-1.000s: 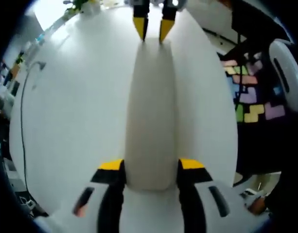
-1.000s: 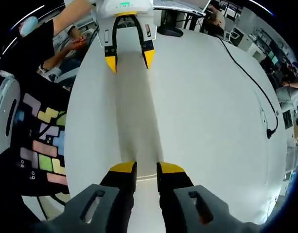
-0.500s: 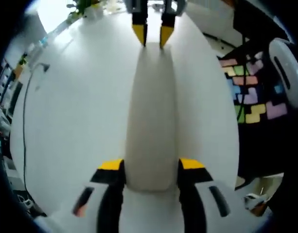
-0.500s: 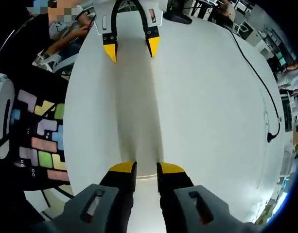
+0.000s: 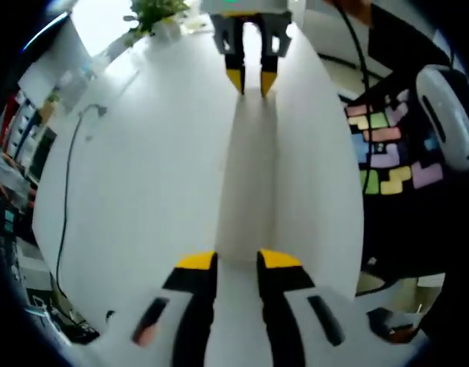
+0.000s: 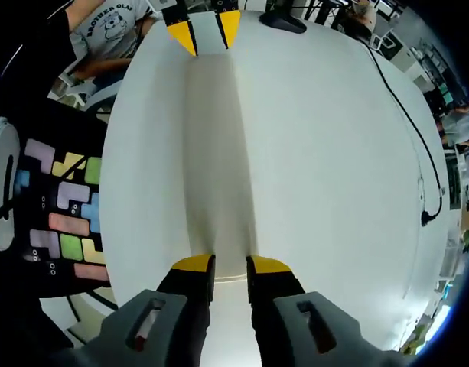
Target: Arrange the utensils inside the cutlery case until each visible utensil rests in its matching compartment.
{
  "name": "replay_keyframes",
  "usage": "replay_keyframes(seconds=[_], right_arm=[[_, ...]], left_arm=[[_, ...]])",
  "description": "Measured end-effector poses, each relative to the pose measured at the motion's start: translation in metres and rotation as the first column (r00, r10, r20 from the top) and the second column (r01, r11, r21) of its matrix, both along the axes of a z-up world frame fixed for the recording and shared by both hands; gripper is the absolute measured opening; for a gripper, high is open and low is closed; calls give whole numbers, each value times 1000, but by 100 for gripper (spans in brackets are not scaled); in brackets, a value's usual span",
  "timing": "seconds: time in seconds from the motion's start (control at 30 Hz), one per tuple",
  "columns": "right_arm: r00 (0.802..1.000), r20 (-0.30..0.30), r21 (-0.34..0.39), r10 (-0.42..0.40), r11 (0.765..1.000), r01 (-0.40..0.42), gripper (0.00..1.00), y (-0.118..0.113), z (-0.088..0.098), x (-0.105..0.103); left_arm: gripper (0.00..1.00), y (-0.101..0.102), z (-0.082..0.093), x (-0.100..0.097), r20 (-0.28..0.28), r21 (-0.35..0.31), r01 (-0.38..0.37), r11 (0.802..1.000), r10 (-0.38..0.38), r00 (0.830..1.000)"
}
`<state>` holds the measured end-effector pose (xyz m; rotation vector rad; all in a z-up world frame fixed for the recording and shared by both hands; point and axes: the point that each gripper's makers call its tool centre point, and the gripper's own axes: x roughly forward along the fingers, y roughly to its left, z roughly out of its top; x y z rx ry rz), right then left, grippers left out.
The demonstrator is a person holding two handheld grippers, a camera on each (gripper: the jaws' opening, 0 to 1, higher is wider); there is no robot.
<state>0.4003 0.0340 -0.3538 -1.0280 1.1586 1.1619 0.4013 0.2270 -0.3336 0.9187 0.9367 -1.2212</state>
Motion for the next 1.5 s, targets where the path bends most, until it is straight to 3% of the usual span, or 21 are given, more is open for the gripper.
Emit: replay_keyframes(seconds=[0.2, 0.7, 1.0, 1.27, 1.5], right_arm=[[1000, -8, -11, 5, 1000, -6, 17, -1, -1, 1], [1000, -10, 61, -16, 998, 17, 16, 0, -1, 2], [1000, -12, 62, -17, 998, 18, 15, 3, -1, 5], [999, -7, 62, -31, 998, 31, 13, 4, -2, 7], [999, -14, 86, -47, 995, 48, 11, 4, -2, 10]], left_arm=[[9, -4, -8, 3, -9, 95, -38, 995, 39, 999], [7, -3, -17, -4, -63, 259, 3, 966, 14, 998], [7, 1, -19, -2, -63, 236, 16, 972, -1, 998], [7, 3, -19, -2, 6, 286, 19, 958, -21, 1000], [6, 5, -18, 1, -29, 234, -33, 972, 41, 999]])
